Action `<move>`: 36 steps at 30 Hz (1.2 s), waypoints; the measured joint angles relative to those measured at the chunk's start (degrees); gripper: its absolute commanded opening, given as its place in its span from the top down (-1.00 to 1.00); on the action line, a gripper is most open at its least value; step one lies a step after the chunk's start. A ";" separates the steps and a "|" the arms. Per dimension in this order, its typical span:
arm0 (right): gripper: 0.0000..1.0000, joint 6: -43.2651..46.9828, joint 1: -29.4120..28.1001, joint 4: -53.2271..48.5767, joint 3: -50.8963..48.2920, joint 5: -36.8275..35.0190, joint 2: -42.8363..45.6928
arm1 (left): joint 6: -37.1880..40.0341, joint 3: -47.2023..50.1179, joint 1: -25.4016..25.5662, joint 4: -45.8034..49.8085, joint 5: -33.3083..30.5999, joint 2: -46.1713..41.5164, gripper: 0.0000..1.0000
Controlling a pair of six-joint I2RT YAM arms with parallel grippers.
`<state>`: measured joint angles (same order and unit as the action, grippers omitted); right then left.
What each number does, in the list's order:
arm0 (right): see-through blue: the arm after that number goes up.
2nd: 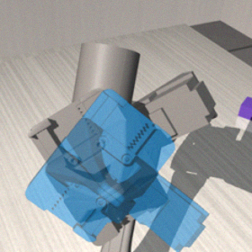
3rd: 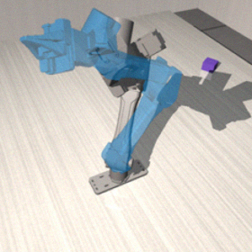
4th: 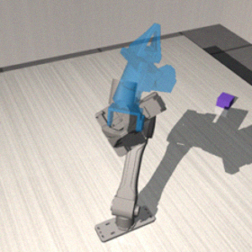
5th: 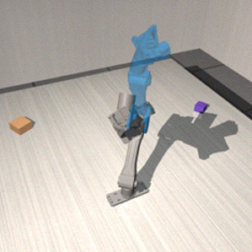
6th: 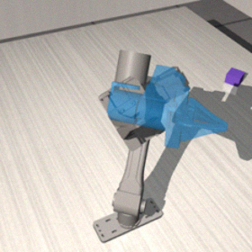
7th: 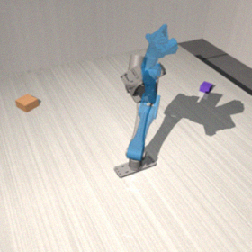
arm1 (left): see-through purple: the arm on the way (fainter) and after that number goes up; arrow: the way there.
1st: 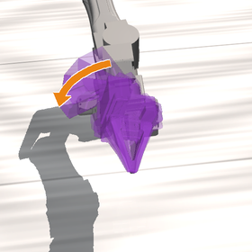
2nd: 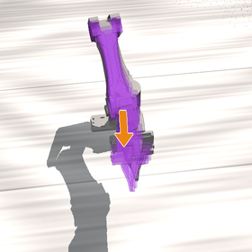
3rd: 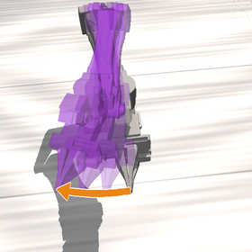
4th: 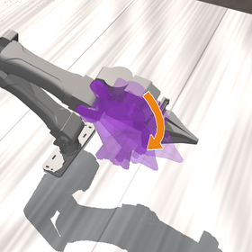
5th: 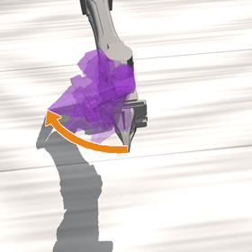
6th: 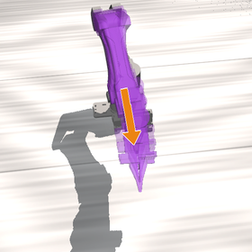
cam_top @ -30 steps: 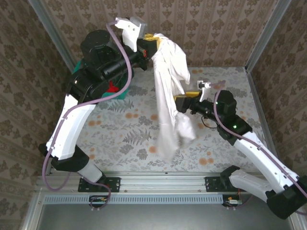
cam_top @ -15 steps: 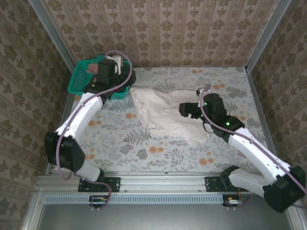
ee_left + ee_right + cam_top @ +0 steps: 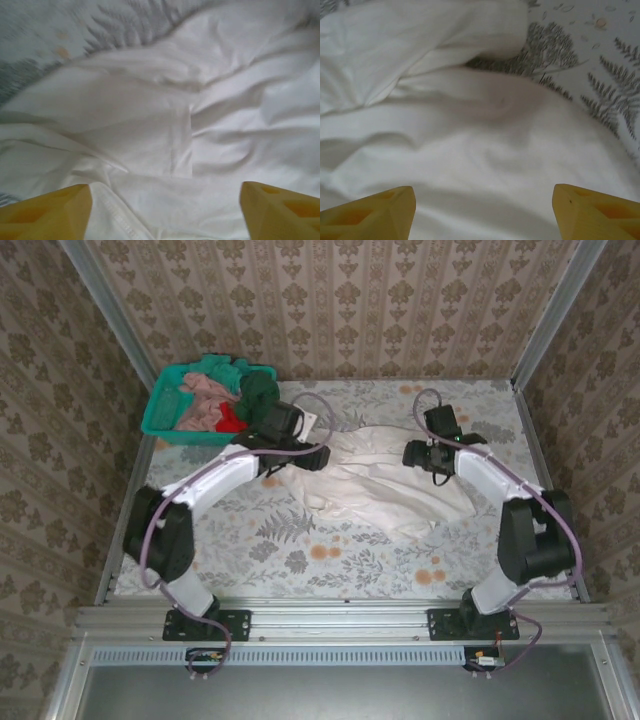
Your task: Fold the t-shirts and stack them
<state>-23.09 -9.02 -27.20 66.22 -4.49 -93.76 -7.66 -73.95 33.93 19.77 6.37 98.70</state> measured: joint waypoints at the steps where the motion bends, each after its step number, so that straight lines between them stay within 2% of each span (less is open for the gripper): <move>1: -0.48 0.00 0.63 -0.17 1.95 -0.07 -2.05 | 0.98 -1.11 0.22 0.35 0.37 3.50 -0.38; 6: -0.47 0.04 2.95 -2.25 9.75 -0.22 -10.23 | 3.45 -5.38 0.50 1.14 2.93 16.02 -0.27; 10: -0.42 0.22 4.79 -3.17 13.70 0.22 -14.93 | 3.65 -6.84 0.55 0.31 5.44 18.82 -0.22; 17: -0.39 0.15 7.37 -4.17 20.28 1.36 -22.21 | 2.99 -7.15 0.55 -2.14 6.95 18.84 0.29; 23: -0.38 -0.39 8.57 -4.09 26.36 5.29 -28.17 | 2.89 -9.75 0.35 -1.88 6.51 19.23 0.90; 25: -0.32 -0.92 8.76 -3.87 28.20 7.15 -30.05 | 2.91 -10.56 0.02 -2.05 6.38 19.21 1.00; 27: -0.28 -1.33 8.76 -3.69 30.40 8.90 -32.24 | 2.75 -10.84 -0.48 -2.34 6.25 19.21 1.00; 30: -0.06 -2.05 8.76 -3.45 32.81 10.21 -35.04 | 2.73 -10.84 -1.49 -2.16 6.23 18.88 1.00; 32: 0.16 -2.47 9.11 -3.96 33.62 10.80 -35.17 | 2.73 -10.84 -2.10 -1.84 6.01 18.05 1.00; 36: 0.77 -2.69 9.14 -3.89 33.90 10.78 -35.17 | 2.75 -12.07 -3.43 0.96 5.07 13.77 1.00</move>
<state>-25.78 0.12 -31.09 100.12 6.28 -128.92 -4.91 -86.02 30.50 20.73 11.44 112.46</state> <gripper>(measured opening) 0.242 0.049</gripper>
